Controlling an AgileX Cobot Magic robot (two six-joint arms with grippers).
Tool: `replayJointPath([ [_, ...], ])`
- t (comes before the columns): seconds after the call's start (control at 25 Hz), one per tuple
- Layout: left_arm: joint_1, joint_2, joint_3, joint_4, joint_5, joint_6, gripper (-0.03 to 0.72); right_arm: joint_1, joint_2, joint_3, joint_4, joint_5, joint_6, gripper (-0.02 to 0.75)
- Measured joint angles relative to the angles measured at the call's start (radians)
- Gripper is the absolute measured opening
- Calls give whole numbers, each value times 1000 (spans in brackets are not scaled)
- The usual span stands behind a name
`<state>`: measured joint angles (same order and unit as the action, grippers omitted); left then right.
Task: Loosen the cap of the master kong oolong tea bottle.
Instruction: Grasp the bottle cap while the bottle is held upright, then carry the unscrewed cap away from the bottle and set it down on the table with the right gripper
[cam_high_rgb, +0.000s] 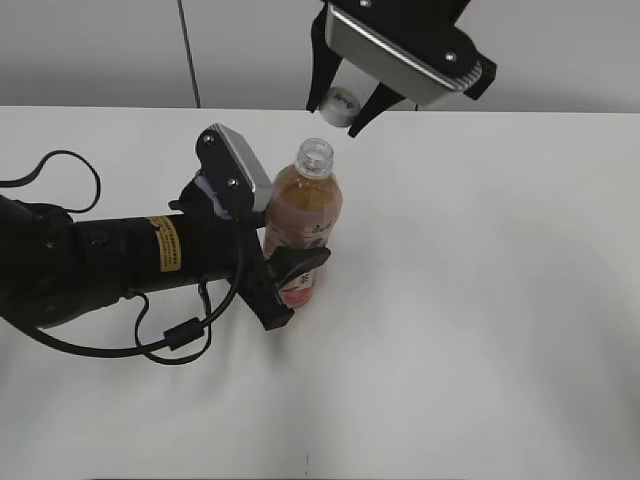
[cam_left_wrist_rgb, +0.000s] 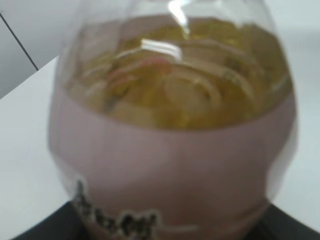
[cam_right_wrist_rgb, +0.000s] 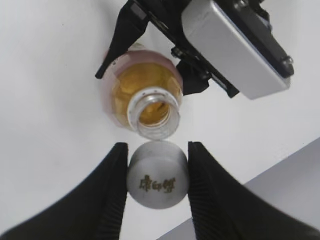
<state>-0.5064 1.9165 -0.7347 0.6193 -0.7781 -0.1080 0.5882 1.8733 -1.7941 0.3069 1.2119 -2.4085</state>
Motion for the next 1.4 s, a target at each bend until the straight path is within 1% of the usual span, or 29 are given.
replayJointPath([
  [0.08,0,0,0,-1,5,0,380,0,-23,-1,-21,0,82,277],
  [0.12,0,0,0,0,5,0,380,0,-36,-1,-37,1,153,277],
  [0.2,0,0,0,0,3,0,380,-7,-54,-3,-91,1,323,277],
  [0.28,0,0,0,0,-8,0,380,-28,-57,-4,-131,2,532,277],
  [0.4,0,0,0,-6,-74,-7,380,-103,-51,-4,-137,3,799,277],
  [0.56,0,0,0,-15,-182,-69,380,-227,-46,-4,-49,3,1103,277],
  [0.64,0,0,0,-16,-212,-93,380,-266,-28,-4,-34,4,1293,276],
  [0.72,0,0,0,-16,-220,-112,380,-285,1,-3,-75,4,1519,276],
  [0.84,0,0,0,-26,-221,-131,380,-292,44,38,-148,4,1769,276],
  [0.92,0,0,0,-32,-221,-135,380,-294,61,86,-154,4,1839,276],
  [1.08,0,0,0,-33,-221,-147,380,-297,80,211,-159,-2,1906,276],
  [1.24,0,0,0,-23,-188,-163,380,-306,109,318,-166,-84,1942,276],
  [1.4,0,1,0,-4,-130,-205,380,-317,149,358,-169,-145,1963,276],
])
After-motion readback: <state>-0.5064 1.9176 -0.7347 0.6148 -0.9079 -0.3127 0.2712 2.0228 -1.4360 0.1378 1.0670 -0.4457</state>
